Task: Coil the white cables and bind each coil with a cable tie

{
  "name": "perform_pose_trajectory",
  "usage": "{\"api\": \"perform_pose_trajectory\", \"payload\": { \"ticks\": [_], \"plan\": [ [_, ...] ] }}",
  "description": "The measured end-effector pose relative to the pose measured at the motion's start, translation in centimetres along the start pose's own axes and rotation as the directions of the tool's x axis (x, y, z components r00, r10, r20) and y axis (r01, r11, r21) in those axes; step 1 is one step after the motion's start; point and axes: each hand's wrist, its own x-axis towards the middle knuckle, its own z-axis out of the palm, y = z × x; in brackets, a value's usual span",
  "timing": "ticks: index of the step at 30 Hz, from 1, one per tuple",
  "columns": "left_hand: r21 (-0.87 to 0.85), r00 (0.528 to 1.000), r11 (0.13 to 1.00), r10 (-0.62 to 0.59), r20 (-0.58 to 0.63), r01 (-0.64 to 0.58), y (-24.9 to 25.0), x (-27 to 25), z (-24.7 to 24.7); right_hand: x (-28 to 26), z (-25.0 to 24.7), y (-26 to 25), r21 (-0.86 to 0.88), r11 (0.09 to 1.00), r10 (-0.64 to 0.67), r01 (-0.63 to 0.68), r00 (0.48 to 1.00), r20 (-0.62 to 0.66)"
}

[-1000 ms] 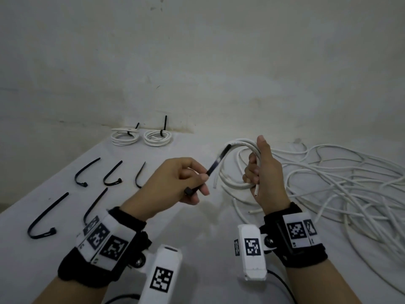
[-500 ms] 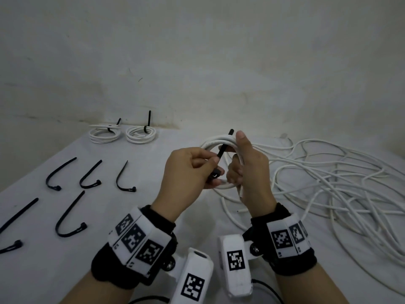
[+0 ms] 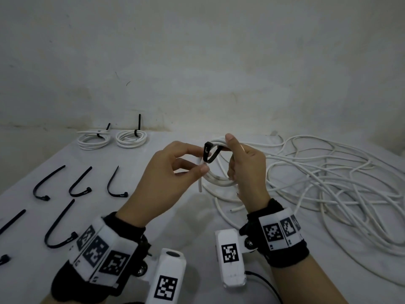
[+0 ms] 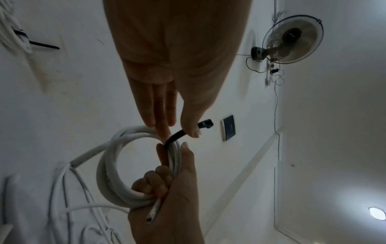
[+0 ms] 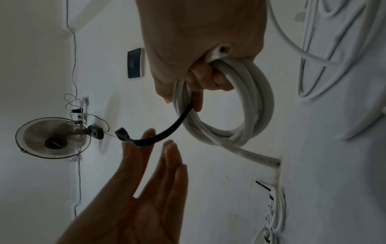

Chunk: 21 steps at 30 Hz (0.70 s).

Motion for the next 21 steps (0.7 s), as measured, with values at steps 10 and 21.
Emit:
{"api": "perform_pose_trajectory", "payload": {
  "ticks": [10, 21],
  "plan": [
    [0.062, 0.993, 0.993, 0.107, -0.058, -0.104, -0.6, 1.4, 0.0, 0.0, -0.3, 0.3, 0.132, 0.976, 0.151, -0.172, 0.977, 0.151],
    [0.328, 0.911, 0.89, 0.381, -0.156, -0.316, -1.4, 3.7, -0.4, -0.5, 0.2, -0.5, 0.124, 0.955, 0.217, -0.27, 0.919, 0.329]
  ]
}}
